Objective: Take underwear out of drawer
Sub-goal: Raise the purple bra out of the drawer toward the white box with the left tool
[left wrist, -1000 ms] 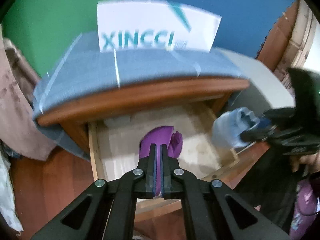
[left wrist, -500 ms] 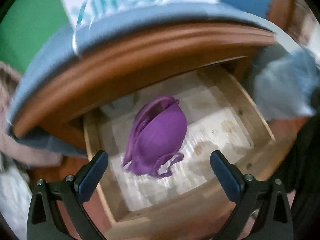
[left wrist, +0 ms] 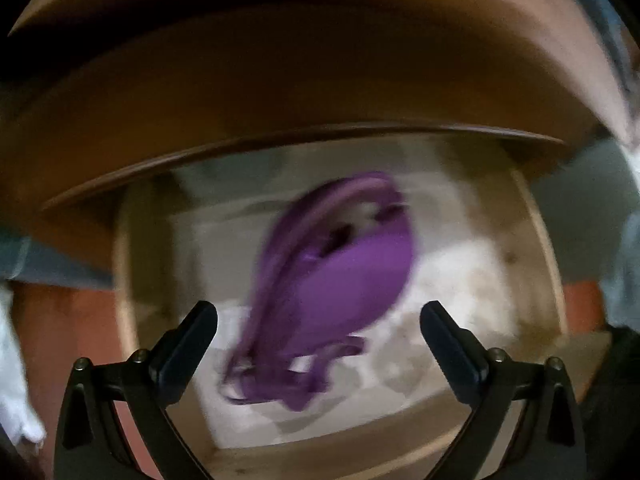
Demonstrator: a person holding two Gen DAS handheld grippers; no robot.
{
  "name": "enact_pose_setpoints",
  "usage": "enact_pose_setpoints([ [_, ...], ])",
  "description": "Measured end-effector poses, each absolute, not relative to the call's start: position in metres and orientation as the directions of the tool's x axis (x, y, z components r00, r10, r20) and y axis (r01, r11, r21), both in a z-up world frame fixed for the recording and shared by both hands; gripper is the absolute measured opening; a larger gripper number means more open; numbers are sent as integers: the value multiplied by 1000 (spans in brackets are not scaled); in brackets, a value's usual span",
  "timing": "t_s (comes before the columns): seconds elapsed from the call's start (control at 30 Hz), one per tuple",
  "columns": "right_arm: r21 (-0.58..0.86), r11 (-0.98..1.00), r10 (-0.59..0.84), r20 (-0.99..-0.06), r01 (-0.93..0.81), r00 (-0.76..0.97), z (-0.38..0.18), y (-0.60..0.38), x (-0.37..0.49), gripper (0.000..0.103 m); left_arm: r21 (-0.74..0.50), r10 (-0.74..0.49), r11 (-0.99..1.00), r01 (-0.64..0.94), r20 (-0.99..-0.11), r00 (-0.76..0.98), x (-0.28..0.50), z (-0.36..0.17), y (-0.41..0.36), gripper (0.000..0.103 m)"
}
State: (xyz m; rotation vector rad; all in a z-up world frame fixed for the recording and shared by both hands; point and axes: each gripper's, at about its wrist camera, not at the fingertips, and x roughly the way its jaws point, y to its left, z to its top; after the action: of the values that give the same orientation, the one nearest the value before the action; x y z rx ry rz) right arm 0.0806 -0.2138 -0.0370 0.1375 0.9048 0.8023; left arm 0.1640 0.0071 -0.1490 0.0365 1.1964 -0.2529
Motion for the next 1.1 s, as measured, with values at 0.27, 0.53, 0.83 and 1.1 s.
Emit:
enact_pose_setpoints([
  [0.27,443,710,679,-636,-547,366,-36,-220,82,30,-15,-106,962,273,-942,320,152,-162,-10,14],
  [0.53,417,711,674,-633,-566,381,-33,-219,76,30,-39,-165,963,265,-866,472,103,-107,-24,13],
  [0.83,478,676,725,-566,-561,392,-20,-237,69,30,-85,-213,968,237,-782,586,59,-16,-12,13],
  [1.1,507,653,751,-533,-563,390,-11,-246,60,30,-68,-227,967,247,-675,702,49,70,-9,13],
])
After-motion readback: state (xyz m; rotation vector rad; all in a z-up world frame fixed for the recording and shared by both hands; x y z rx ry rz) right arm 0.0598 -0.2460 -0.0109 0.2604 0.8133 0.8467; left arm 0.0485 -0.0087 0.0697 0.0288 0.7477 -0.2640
